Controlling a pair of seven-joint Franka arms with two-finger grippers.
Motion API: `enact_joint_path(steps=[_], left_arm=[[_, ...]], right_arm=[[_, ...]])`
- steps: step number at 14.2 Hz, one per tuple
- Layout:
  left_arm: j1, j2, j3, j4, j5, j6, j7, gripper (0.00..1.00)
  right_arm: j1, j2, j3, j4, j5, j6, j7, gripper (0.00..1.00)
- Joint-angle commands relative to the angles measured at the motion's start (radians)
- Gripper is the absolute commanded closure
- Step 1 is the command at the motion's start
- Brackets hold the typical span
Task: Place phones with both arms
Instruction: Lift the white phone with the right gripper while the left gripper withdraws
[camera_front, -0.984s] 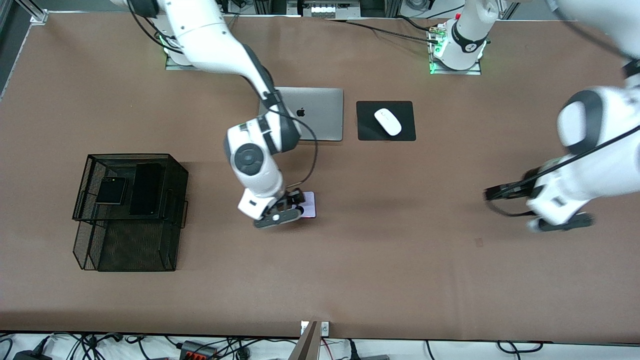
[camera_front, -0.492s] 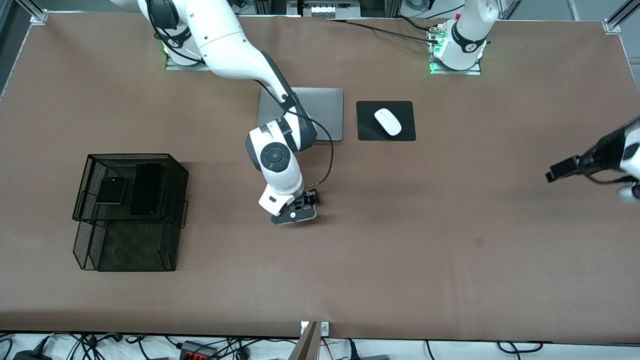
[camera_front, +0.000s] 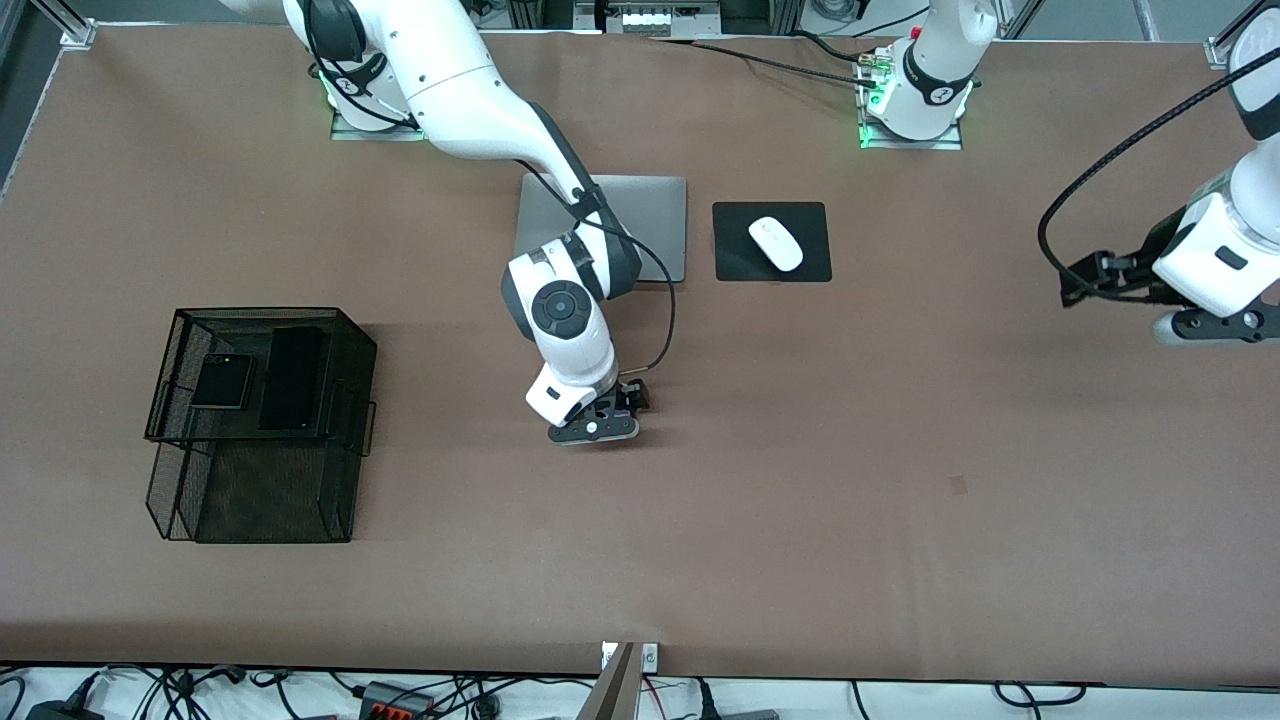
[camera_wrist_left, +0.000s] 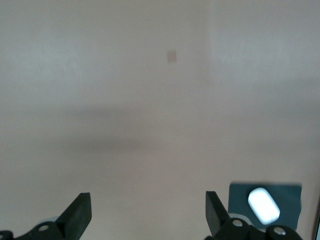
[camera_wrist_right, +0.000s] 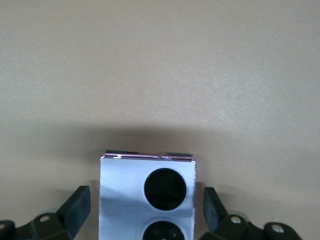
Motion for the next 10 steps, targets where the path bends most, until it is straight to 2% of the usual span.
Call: enact_joint_path(steps=[1, 4, 6, 7, 9, 10], left_arm=[[0.030, -0.039, -0.020, -0.022, 0.004, -0.029, 0.049, 0.00], [0.029, -0.057, -0.013, -0.038, -0.028, -0.048, 0.058, 0.00], [0.023, -0.082, 0.022, -0.077, -0.098, -0.005, 0.043, 0.00], [0.017, -0.089, 0.026, -0.086, -0.097, 0.006, 0.037, 0.00], [0.020, -0.079, 0.024, -0.077, -0.088, 0.003, 0.035, 0.00], [0.021, -0.077, 0.024, -0.074, -0.083, 0.003, 0.035, 0.00]], right_arm=[[-0.002, 0.024, 0.005, 0.030, -0.007, 0.012, 0.024, 0.00], [-0.001, 0.035, 0.008, 0.030, -0.009, 0.021, 0.024, 0.00], [-0.001, 0.039, 0.011, 0.030, -0.009, 0.021, 0.024, 0.00], [-0.001, 0.039, 0.011, 0.030, -0.012, 0.020, 0.021, 0.04], [-0.001, 0.032, 0.010, 0.030, -0.014, 0.007, 0.013, 0.50], [-0.001, 0.027, 0.008, 0.030, -0.014, 0.001, 0.011, 0.62]])
